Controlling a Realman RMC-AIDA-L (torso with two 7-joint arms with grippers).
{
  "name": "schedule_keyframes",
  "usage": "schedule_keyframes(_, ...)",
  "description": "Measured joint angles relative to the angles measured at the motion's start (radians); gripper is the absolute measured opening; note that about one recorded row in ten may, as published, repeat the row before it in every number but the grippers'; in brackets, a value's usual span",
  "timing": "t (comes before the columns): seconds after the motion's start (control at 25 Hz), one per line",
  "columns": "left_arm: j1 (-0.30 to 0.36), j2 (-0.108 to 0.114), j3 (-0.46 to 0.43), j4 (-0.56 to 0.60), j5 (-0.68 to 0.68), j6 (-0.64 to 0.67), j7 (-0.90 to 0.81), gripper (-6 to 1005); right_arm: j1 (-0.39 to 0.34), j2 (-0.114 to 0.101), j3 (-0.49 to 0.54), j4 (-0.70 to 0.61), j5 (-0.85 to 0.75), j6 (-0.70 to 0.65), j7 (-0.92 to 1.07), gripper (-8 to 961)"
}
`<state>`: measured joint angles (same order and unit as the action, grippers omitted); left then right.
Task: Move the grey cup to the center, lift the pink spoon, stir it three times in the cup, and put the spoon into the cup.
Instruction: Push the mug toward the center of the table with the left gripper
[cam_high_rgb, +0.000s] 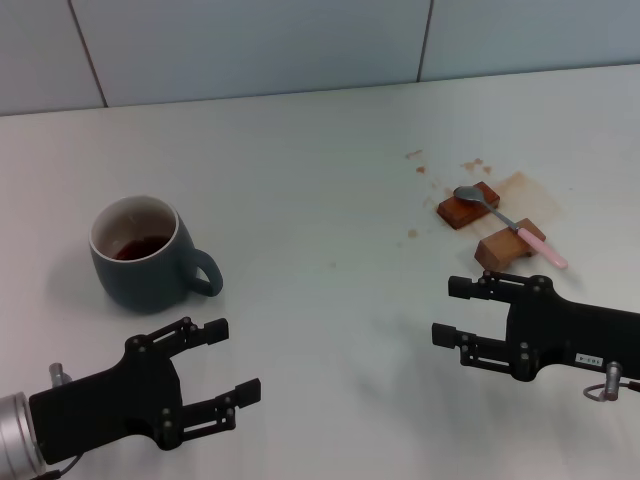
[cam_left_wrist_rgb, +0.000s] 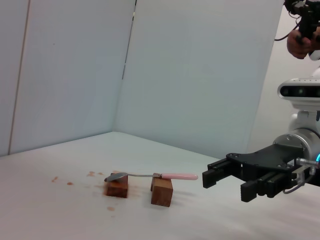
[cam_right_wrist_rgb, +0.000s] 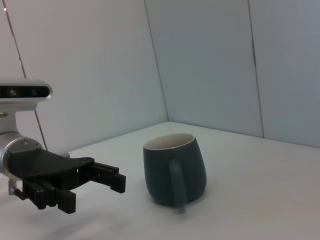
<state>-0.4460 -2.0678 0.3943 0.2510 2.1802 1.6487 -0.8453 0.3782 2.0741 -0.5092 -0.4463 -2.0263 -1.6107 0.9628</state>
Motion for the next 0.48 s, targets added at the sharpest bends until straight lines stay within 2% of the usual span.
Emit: schedule_keyframes(0.48,0.004,-0.001,-0.005,-0.005,-0.005,-0.005,0.000,754,-0.001,0.001,-0.004,0.001,0.000,0.000,0.000,660)
